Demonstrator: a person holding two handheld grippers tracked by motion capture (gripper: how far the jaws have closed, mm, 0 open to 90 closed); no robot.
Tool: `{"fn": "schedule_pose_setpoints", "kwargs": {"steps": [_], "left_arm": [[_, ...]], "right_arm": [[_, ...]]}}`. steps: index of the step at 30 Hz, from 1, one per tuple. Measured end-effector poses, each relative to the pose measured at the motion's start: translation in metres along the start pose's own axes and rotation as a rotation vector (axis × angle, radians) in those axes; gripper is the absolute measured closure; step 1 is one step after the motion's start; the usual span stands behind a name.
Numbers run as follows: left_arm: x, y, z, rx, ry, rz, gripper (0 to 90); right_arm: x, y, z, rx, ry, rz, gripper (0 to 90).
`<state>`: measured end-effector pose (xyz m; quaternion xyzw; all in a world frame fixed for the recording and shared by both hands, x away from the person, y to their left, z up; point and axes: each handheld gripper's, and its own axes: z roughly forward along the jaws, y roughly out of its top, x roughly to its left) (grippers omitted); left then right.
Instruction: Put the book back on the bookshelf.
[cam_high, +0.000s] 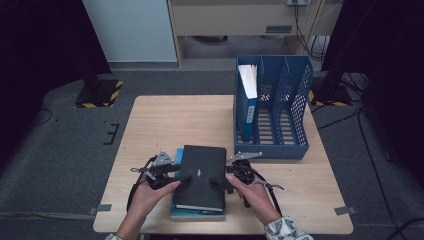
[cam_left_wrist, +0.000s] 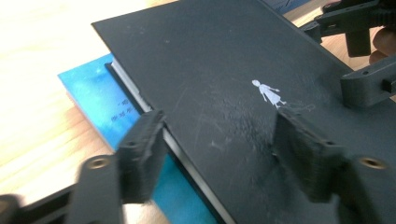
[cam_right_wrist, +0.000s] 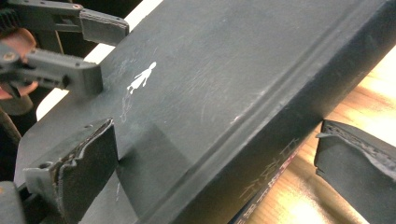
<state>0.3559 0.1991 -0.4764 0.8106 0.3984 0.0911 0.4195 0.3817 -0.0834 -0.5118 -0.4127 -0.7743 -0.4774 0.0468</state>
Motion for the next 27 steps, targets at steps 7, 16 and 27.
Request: {"fn": "schedule_pose_setpoints", "kwargs": {"steps": [7,16,27], "left_arm": [[0.011,-0.003,0.007,-0.006,-0.095,-0.095,26.9],[0.012,-0.002,0.008,0.006,-0.107,-0.087,26.9],[0.012,0.0,0.009,-0.006,-0.113,-0.072,27.8]], "right_arm": [[-0.005,-0.001,0.003,0.004,0.029,0.041,0.0],[-0.009,-0.001,0.005,0.005,0.053,0.069,0.0],[-0.012,0.003,0.009,0.04,0.078,0.121,0.6]]}}
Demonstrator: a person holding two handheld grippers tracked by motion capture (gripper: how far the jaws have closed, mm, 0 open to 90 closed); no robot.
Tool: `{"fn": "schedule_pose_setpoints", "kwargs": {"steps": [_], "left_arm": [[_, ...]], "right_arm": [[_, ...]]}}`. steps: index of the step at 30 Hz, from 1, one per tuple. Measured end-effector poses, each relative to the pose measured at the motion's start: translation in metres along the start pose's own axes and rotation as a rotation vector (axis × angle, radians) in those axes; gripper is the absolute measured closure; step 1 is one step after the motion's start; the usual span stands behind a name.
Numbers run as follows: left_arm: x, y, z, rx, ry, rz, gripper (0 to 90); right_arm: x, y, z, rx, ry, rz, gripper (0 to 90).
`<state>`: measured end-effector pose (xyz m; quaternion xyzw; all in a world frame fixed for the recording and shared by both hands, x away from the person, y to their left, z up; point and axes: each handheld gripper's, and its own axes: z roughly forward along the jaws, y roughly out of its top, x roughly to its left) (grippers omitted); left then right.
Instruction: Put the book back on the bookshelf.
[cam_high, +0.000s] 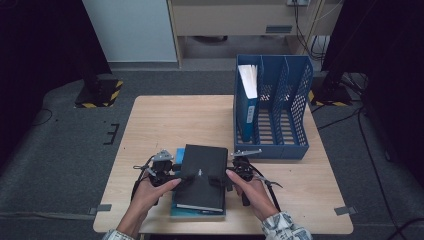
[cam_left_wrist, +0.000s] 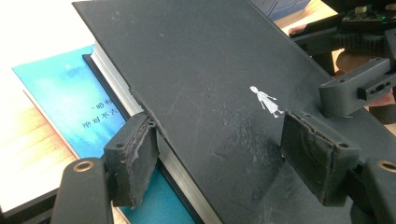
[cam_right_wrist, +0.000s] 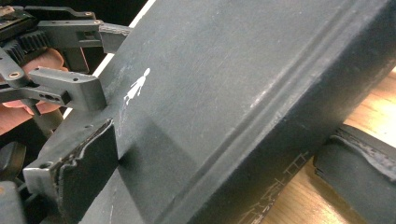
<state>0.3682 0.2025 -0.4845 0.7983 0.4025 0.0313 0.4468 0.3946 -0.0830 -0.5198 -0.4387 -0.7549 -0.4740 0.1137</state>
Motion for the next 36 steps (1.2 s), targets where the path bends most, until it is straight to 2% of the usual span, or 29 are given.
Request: {"fn": "schedule_pose_setpoints", "kwargs": {"steps": [7,18,24,30,36], "left_arm": [[-0.002,0.001,-0.003,-0.016,-0.005,0.015,32.7],[-0.006,0.006,-0.009,-0.021,0.003,0.028,38.8],[-0.009,0.012,-0.015,-0.031,0.014,0.062,43.7],[-0.008,0.014,-0.019,-0.035,0.009,0.056,46.4],[-0.008,0.016,-0.024,-0.039,0.009,0.069,47.7]], "right_arm": [[0.007,0.002,-0.006,0.012,-0.033,-0.021,2.0],[0.009,0.005,-0.016,0.014,-0.038,-0.02,7.6],[0.016,0.011,-0.025,-0.019,-0.063,-0.053,12.0],[0.02,0.016,-0.027,-0.022,-0.077,-0.077,13.7],[0.026,0.022,-0.031,-0.02,-0.084,-0.103,16.2]]}}
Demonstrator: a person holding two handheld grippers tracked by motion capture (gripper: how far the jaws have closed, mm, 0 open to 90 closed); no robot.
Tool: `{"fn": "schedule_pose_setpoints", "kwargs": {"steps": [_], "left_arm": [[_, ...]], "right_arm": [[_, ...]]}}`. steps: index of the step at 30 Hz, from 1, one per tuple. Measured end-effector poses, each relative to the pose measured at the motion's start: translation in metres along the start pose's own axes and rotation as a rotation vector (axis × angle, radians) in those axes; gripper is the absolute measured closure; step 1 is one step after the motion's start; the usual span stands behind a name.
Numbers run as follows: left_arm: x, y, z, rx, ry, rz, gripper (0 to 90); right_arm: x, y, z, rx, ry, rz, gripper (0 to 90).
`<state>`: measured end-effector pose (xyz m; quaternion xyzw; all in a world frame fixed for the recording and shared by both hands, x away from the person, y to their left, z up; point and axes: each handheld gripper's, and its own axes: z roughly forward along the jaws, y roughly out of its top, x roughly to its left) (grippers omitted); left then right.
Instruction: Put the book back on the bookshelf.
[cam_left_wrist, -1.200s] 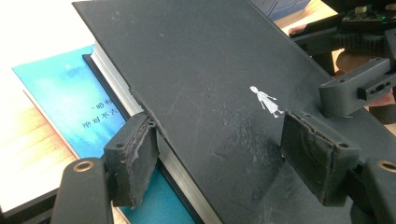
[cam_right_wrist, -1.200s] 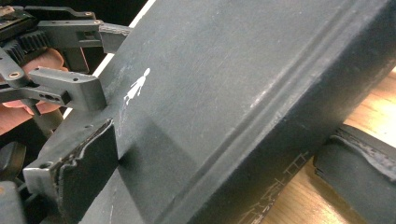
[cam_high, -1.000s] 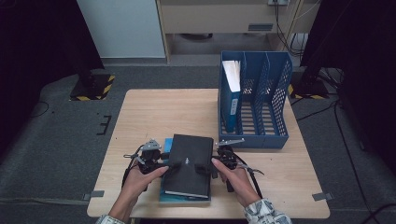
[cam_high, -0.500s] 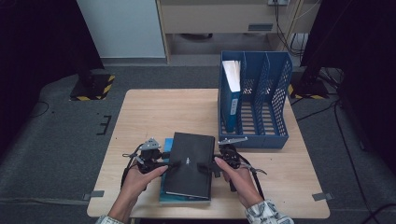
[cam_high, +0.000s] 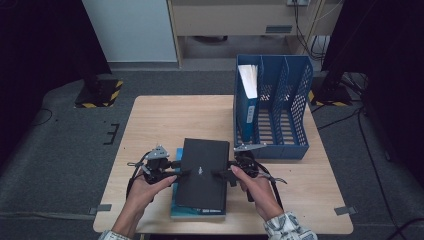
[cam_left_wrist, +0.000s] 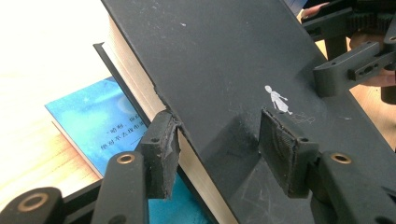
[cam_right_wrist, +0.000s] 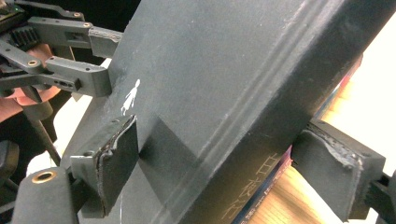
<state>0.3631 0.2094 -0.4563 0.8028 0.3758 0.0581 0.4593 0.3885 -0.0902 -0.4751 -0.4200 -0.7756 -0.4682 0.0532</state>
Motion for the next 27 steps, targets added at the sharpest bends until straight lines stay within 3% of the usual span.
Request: {"fn": "schedule_pose_setpoints", "kwargs": {"steps": [10,27], "left_arm": [[0.002,0.007,-0.007,-0.015,0.002,-0.007,49.1],[0.004,0.021,-0.019,-0.032,0.044,0.029,55.8]], "right_arm": [[0.007,0.012,-0.009,-0.039,-0.008,-0.045,22.3],[0.017,0.038,-0.013,-0.067,-0.043,-0.099,28.1]]}}
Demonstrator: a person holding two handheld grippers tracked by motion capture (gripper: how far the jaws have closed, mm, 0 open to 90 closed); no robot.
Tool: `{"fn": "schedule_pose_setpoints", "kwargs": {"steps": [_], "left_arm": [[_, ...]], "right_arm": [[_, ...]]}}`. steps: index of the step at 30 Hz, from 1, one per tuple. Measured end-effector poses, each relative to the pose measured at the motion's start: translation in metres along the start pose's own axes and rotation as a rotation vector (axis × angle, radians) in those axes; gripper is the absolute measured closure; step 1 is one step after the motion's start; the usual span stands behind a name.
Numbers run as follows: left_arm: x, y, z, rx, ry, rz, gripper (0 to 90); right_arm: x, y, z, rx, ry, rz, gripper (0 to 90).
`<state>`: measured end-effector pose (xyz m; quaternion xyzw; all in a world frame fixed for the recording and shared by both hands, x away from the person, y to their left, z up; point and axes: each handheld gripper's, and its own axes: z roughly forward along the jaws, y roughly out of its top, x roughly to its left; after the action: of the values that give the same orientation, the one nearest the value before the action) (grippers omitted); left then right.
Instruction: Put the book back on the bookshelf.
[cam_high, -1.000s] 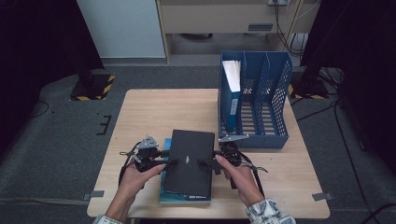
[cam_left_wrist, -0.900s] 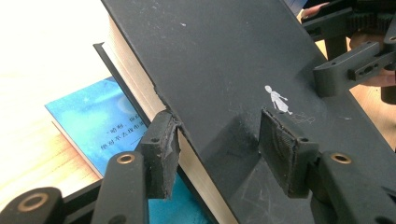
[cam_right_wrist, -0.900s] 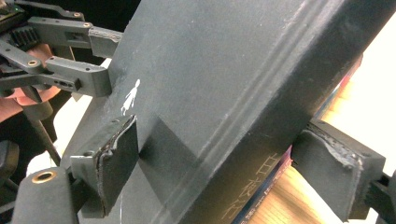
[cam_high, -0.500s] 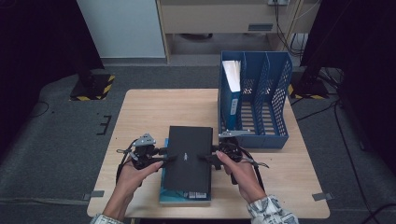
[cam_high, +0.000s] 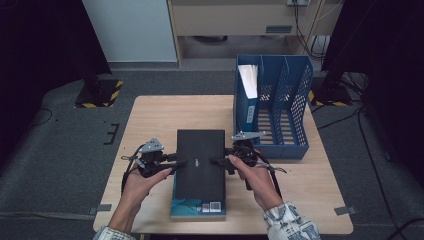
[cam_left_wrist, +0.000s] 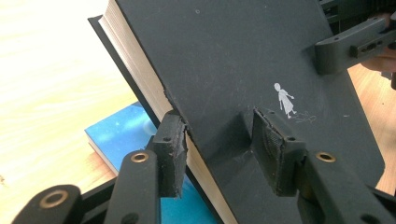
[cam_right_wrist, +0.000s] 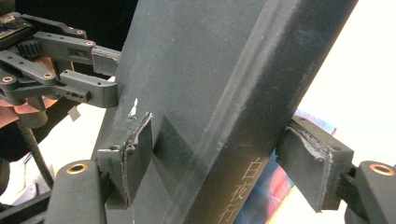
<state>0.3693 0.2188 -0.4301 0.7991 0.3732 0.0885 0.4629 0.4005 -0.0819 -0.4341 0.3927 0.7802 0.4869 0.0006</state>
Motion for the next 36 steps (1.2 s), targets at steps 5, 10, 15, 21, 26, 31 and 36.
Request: {"fn": "schedule_pose_setpoints", "kwargs": {"steps": [5,10,15,21,26,31,36], "left_arm": [[0.001,0.002,-0.004,-0.012,0.004,0.01,58.4],[0.001,0.004,-0.006,-0.022,-0.002,0.007,60.9],[0.004,0.007,-0.007,-0.026,0.007,0.003,62.7],[0.004,0.01,-0.01,-0.025,0.007,0.007,65.8],[0.004,0.015,-0.011,-0.022,0.009,0.017,68.1],[0.004,0.016,-0.012,-0.019,-0.002,0.019,69.9],[0.004,0.016,-0.012,-0.019,0.005,0.017,70.0]], "right_arm": [[0.002,0.005,-0.001,-0.022,0.0,-0.014,30.1],[0.002,0.007,-0.003,-0.018,-0.001,-0.023,30.5],[0.003,0.011,-0.002,-0.028,-0.006,-0.036,31.4],[0.002,0.015,-0.001,-0.026,-0.003,-0.033,32.1],[0.002,0.017,-0.001,-0.031,-0.012,-0.04,32.4],[0.0,0.018,-0.001,-0.029,-0.005,-0.04,32.5],[0.001,0.019,-0.002,-0.035,-0.004,-0.045,32.9]]}}
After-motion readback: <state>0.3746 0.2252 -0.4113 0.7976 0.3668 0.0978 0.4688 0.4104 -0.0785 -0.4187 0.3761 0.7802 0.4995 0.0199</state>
